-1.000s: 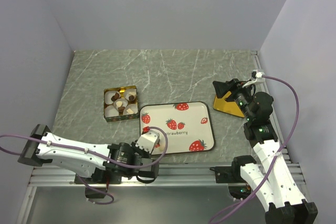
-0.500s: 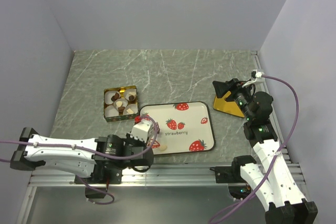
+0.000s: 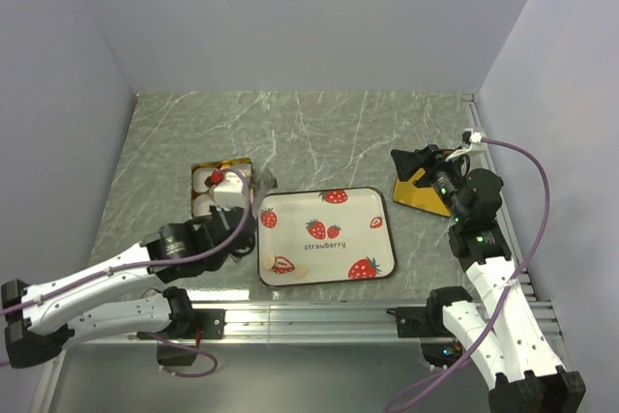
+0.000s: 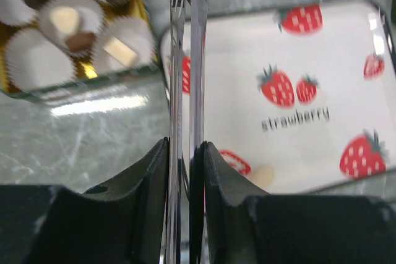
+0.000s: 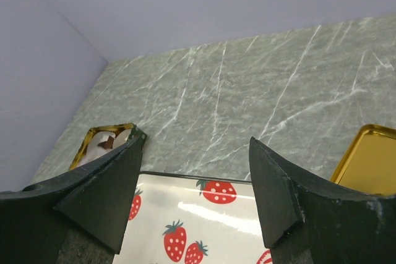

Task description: Pack the chocolate

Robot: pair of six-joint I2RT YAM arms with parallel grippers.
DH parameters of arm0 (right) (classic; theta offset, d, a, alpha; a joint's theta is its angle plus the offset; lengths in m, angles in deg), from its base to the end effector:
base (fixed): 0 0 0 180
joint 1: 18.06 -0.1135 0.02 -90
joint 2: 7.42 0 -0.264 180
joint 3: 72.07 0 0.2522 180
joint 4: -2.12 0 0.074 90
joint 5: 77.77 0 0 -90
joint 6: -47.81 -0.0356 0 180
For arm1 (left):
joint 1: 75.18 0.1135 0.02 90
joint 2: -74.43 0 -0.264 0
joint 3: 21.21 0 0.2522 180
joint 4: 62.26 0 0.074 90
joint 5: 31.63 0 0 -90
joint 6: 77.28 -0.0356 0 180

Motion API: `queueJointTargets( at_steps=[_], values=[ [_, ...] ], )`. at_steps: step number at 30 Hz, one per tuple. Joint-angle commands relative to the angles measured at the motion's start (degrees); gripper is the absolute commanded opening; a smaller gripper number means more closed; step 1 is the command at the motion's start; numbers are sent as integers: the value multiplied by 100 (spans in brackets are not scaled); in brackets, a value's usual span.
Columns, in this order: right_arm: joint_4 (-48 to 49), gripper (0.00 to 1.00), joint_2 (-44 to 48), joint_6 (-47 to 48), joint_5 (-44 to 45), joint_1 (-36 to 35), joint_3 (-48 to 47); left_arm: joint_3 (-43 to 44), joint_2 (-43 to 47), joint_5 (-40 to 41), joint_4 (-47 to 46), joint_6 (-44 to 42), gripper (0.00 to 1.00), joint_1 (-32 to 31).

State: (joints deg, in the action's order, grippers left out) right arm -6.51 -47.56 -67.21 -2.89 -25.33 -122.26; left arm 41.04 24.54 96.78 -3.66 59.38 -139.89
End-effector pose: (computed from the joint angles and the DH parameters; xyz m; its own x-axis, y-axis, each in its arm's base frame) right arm 0.1723 0.0313 0.3304 -0.1388 0.3939 -0.9086 -0.3555 0.8365 0.4169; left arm 0.0912 -0.1413 0.2958 -0.5935 -0.0778 -0.8010 0.1359 0.9713 -0.1951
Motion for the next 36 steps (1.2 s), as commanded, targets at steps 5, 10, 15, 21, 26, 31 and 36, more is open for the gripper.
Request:
queueJointTargets(
  at_steps=[5,10,15,21,26,31,36],
  values=[
    [314,76,6,14,-114,-64,-198,82,427,148,-415,-623,29,1327],
    [340,76,24,-3,-176,-56,-181,117,357,325,-124,-455,29,1996],
    [375,76,50,-12,-194,-64,-163,231,392,359,165,-350,30,2296],
    [393,76,15,-12,-194,-82,-181,223,603,317,53,-507,30,2717],
    [384,76,15,5,-159,-99,-181,187,183,114,-98,-719,30,3139],
    [375,76,15,23,-123,-117,-190,205,-188,-308,-291,-982,29,3683],
    [384,76,-20,41,-79,-161,-198,135,-153,-527,-467,-1131,29,3860]
  ],
)
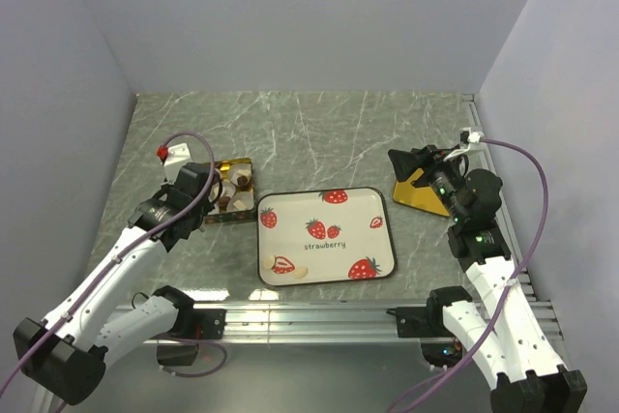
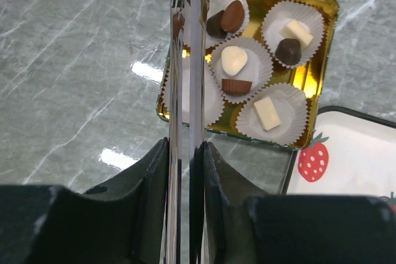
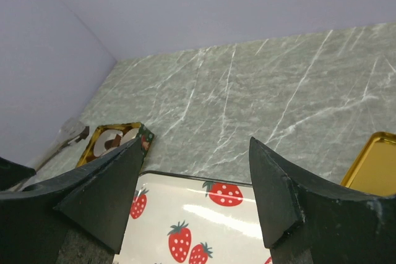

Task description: Pack the chocolate

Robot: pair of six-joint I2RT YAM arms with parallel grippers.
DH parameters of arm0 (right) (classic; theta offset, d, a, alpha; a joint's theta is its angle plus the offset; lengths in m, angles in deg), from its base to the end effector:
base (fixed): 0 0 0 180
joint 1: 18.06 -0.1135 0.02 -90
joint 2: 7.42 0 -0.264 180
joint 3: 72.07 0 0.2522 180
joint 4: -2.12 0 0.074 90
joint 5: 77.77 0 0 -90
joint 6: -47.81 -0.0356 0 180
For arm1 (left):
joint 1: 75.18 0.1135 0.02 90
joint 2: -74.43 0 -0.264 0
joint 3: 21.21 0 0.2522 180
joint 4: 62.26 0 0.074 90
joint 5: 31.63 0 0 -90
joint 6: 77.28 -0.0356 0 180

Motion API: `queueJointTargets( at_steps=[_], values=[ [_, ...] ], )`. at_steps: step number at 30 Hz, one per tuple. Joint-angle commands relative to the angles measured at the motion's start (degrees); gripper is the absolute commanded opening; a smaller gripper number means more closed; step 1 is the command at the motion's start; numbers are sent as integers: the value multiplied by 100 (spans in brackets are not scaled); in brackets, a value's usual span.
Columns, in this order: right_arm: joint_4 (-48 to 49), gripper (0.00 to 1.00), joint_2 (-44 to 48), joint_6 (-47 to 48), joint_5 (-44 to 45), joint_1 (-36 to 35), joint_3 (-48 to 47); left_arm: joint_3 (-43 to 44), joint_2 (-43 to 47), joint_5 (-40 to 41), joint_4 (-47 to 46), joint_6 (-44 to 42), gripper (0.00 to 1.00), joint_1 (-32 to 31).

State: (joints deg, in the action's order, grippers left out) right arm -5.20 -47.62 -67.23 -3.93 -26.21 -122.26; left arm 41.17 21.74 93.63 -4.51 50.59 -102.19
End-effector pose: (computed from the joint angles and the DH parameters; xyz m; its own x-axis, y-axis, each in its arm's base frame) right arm 0.1716 0.0346 0.3327 -0.1323 0.3917 -0.9105 -0.3922 0.8229 0.4110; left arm 0.1674 -0.0623 0.2893 -0.5398 -0.2875 -0.7912 -0.3854 0.9200 -0.0713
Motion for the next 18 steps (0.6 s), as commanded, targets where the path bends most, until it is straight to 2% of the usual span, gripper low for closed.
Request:
queueJointTargets(
  at_steps=[1,7,18],
  values=[
    [261,76,-31,51,34,-82,-198,104,153,-378,-443,-288,29,116],
    [227,76,-31,87,87,-91,-216,86,-48,-740,-611,-456,29,266],
    [226,76,-93,104,131,-100,-216,86,-31,-468,-452,-315,30,257]
  ],
)
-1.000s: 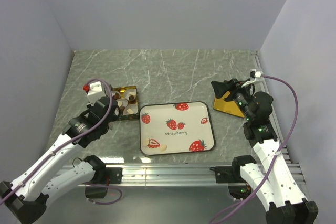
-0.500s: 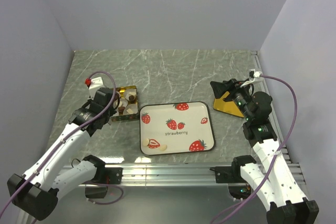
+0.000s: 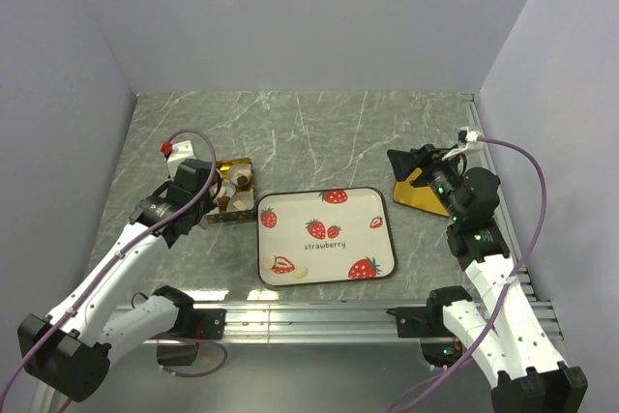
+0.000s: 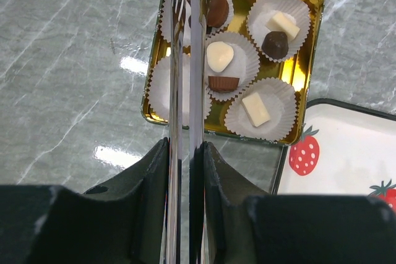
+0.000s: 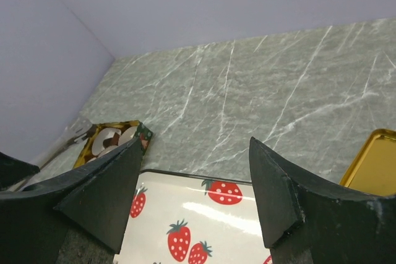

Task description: Pack the chocolate

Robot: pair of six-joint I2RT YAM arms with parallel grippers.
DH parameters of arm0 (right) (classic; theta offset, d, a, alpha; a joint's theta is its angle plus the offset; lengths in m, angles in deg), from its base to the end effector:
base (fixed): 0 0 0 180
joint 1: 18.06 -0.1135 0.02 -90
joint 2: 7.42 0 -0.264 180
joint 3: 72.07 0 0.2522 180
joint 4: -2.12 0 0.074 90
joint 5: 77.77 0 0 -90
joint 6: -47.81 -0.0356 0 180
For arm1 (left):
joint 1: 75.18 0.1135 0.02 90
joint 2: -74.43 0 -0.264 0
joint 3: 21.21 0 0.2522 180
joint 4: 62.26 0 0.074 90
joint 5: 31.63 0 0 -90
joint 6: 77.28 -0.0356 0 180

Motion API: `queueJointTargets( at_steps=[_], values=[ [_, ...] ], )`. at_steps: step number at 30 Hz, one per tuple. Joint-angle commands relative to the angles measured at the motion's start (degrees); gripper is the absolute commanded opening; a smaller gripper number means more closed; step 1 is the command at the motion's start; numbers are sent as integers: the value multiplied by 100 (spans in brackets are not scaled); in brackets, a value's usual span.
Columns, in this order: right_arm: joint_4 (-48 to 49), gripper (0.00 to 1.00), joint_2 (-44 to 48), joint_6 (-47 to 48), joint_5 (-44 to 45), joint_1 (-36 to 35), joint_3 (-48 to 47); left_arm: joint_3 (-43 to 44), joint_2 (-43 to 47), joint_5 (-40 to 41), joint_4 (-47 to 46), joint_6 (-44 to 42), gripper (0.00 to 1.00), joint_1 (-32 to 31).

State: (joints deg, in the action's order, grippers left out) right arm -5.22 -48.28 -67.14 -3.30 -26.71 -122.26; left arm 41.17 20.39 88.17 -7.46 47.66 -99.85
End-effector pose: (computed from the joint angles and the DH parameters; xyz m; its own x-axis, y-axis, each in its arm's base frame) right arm 0.1740 0.0361 0.3309 -0.1416 0.3896 -0.9101 -0.3857 0.8249 0.4131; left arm 0.1771 -0.0619 0.2877 -0.5693 -0.2854 -0.7710 -0.3354 0.9368 -0.0992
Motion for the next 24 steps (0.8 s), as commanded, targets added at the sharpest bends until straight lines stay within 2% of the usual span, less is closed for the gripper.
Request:
queueJointTargets(
  at_steps=[1,6,17,24],
  values=[
    [237,76,-53,104,68,-41,-207,86,70,96,-131,-5,30,23],
    [229,76,-53,113,94,-41,-216,104,25,175,-78,57,30,23],
    [167,76,-53,157,147,-50,-234,121,17,228,-26,145,40,23],
    [158,76,-71,166,164,-41,-234,121,69,245,-17,154,43,23]
  ],
)
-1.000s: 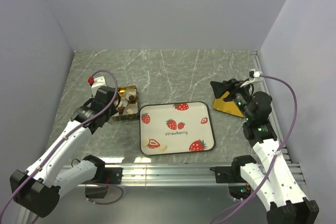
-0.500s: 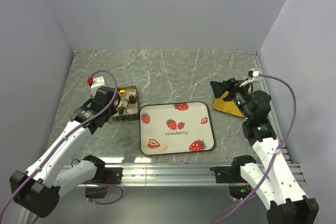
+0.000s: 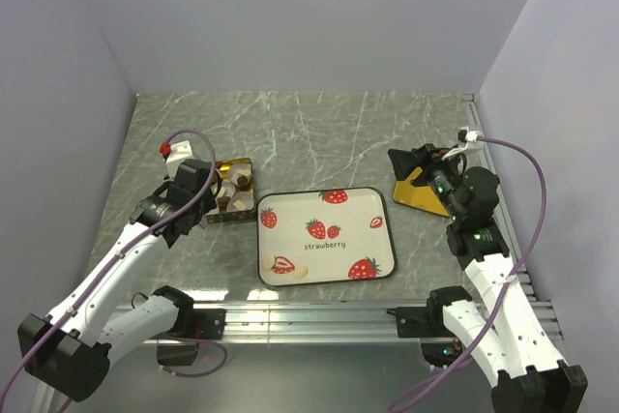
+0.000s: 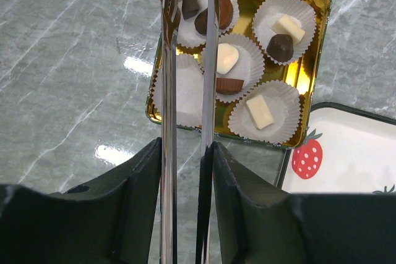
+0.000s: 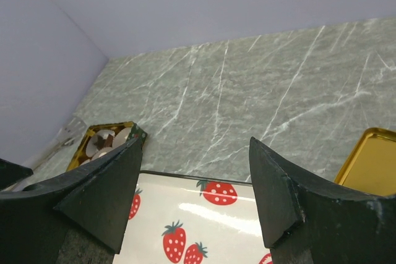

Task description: Pack the chocolate

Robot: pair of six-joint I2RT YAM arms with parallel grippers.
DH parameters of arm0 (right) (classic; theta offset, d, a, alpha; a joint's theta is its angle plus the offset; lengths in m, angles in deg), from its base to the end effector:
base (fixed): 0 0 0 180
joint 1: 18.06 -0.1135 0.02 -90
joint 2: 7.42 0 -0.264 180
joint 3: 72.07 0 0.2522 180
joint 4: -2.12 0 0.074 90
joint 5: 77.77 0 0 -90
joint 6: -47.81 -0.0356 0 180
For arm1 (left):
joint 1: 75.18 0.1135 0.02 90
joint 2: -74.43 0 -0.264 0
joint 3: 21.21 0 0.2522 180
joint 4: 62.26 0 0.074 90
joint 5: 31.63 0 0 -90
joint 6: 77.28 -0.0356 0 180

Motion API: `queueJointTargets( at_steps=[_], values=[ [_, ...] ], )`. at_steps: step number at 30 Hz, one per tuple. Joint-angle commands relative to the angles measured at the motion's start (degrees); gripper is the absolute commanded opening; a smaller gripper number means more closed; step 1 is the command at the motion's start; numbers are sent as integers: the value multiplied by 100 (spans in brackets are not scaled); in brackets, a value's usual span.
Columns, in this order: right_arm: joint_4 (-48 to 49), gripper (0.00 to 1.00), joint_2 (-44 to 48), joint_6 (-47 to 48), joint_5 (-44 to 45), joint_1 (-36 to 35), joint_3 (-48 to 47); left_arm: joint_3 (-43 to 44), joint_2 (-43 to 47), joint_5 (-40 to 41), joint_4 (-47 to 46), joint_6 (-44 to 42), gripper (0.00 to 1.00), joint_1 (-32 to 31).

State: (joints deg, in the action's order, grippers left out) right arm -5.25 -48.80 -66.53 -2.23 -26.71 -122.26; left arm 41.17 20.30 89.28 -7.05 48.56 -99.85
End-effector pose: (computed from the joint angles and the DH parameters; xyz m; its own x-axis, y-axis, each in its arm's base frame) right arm 0.1762 0.0358 0.3294 -0.1391 0.3825 -0.9134 -0.3678 0.8365 0.4063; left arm 0.1769 -0.0611 0.2872 -0.5615 -0.2949 -0.7731 -0.3569 0.9293 -0.0953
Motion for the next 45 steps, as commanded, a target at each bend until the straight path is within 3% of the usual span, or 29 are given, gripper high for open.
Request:
queueJointTargets(
  at_steps=[1,14,29,35,45],
  values=[
    [160,76,-27,105,57,-50,-234,121,78,134,-58,64,43,23],
    [152,76,-80,105,83,-41,-260,209,333,2,-102,-77,42,-100],
    [108,76,-97,113,136,-41,-269,288,1027,-648,-234,-279,40,-961],
    [99,76,-133,113,145,-41,-286,429,1159,-710,-85,-191,40,-1584],
    [116,76,-221,140,163,-50,-304,359,860,-183,319,538,38,-3384]
  ],
)
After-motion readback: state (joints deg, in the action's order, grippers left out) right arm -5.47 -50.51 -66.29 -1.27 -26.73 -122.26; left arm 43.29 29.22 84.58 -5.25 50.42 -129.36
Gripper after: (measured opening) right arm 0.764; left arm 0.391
